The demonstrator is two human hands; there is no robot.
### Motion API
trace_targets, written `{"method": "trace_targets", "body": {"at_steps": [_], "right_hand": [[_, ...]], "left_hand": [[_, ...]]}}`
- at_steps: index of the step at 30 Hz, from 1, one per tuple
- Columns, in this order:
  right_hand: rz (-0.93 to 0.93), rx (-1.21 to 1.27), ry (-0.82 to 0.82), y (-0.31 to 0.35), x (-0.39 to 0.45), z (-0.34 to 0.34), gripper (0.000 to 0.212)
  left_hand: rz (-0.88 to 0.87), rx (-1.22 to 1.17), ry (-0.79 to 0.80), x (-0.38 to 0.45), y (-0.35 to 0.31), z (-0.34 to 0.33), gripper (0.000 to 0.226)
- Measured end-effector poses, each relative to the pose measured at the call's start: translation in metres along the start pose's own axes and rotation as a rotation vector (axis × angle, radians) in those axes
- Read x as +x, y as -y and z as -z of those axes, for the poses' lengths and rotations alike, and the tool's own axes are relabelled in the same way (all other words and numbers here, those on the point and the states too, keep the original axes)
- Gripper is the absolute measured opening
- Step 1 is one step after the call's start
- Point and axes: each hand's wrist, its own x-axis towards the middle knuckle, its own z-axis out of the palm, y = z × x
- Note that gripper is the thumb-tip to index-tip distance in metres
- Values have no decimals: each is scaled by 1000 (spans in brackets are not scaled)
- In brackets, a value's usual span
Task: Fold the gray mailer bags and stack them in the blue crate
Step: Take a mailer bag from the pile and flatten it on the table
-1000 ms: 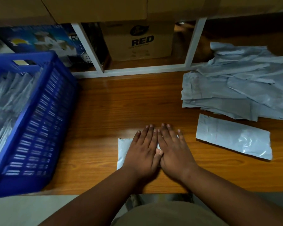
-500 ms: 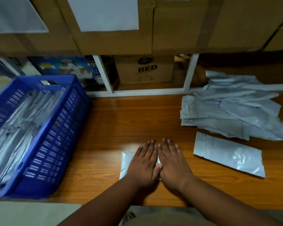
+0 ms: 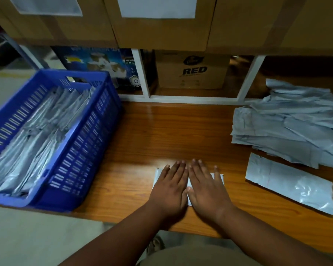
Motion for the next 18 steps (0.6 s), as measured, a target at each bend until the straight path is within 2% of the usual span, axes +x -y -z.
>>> {"method": "trace_targets", "body": {"at_steps": [18], "right_hand": [[-27, 22, 12, 2, 2, 2, 79]], "left_hand": [[41, -16, 43, -4, 12, 4, 78]]}}
